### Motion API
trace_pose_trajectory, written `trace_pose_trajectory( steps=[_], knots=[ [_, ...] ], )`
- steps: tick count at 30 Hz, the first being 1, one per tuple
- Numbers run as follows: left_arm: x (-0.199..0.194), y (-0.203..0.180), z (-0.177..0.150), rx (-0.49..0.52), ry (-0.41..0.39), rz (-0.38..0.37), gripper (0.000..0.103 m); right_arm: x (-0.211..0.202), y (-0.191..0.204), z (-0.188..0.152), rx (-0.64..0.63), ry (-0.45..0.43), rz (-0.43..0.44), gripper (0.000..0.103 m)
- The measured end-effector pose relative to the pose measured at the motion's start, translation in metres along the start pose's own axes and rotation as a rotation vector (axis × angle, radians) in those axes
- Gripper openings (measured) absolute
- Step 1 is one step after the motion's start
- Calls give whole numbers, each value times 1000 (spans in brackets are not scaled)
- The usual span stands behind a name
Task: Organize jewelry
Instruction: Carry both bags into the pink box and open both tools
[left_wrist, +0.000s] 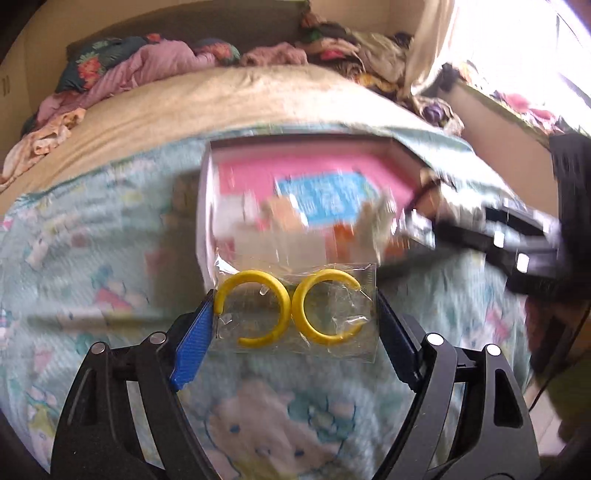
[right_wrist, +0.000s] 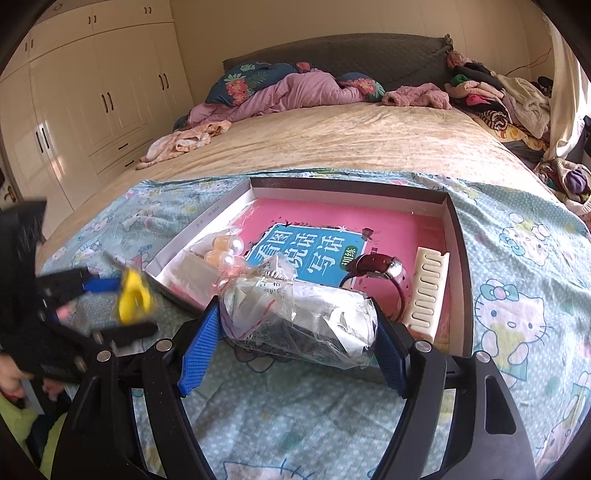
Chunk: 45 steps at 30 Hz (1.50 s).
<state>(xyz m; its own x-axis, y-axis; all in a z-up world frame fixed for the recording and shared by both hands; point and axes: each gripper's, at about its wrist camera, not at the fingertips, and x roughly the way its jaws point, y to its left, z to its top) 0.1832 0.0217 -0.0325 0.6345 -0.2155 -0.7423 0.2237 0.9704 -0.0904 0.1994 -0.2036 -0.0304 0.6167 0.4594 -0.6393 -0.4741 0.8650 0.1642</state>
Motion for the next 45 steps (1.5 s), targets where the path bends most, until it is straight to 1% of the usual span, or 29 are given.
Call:
trace_pose_trajectory(
  steps=[4,8,24,31,37,39,41,45],
  knots=[
    [12,6,19,-29,-10,10,74,6,-2,1,-7,7,-6,74],
    [22,8,29,-39,-9,15,74,12,-5,2,-2,15,-10,74],
    [50,10,30,-69,23,11,74,37,-11,2,-11,40,-30,74],
    [56,11,32,-79,22,9,74,46,-10,5,-34,32,-56,74],
    [60,12,34,-87,22,5,74,47,-11,6,-19,40,-40,76],
    [59,12,35,-85,23,5,74,45,-11,5,-12,39,-33,79],
    [59,12,34,-86,23,3,74,42,-11,5,-8,31,-31,85],
    [59,11,34,-87,25,0,74,34,-9,3,-3,21,-30,87]
  ],
)
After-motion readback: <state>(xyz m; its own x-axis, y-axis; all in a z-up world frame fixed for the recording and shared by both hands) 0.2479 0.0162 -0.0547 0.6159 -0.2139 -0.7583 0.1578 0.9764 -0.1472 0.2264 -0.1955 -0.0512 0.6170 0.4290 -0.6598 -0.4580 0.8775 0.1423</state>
